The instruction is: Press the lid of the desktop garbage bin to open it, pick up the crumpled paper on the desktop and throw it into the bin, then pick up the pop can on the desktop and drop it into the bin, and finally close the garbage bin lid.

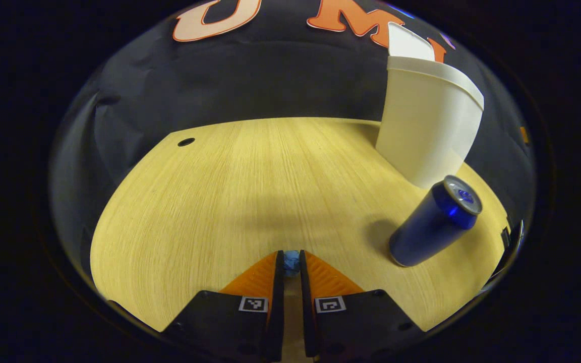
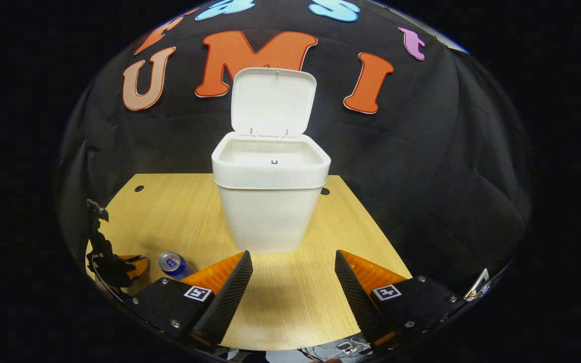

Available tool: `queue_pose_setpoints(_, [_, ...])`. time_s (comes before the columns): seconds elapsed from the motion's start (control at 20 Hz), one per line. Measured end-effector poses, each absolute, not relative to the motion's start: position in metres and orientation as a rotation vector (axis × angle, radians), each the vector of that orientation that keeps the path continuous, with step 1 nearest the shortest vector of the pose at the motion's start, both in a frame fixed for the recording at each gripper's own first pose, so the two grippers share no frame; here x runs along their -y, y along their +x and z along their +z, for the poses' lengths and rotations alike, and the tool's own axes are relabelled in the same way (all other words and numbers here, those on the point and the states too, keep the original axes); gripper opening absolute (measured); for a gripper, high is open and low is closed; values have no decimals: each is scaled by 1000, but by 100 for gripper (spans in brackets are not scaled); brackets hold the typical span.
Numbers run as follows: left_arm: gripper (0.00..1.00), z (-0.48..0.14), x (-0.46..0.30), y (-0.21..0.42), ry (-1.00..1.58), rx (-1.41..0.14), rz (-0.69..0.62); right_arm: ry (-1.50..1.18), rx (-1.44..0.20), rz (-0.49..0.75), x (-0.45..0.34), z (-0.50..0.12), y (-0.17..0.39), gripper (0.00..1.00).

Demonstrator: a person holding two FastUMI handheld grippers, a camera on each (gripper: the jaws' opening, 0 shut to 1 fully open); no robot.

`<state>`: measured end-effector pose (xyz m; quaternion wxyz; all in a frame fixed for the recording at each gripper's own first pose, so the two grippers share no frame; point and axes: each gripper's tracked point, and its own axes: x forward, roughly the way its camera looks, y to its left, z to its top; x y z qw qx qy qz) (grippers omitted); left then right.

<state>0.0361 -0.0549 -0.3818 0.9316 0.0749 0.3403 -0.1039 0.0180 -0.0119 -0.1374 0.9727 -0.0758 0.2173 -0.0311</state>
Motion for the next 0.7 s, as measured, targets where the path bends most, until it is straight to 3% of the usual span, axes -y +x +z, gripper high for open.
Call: queue_pose_setpoints(0.7, [21,-203,96,70,172,-454,-238,-83,-390,-41,21,-131,15,100])
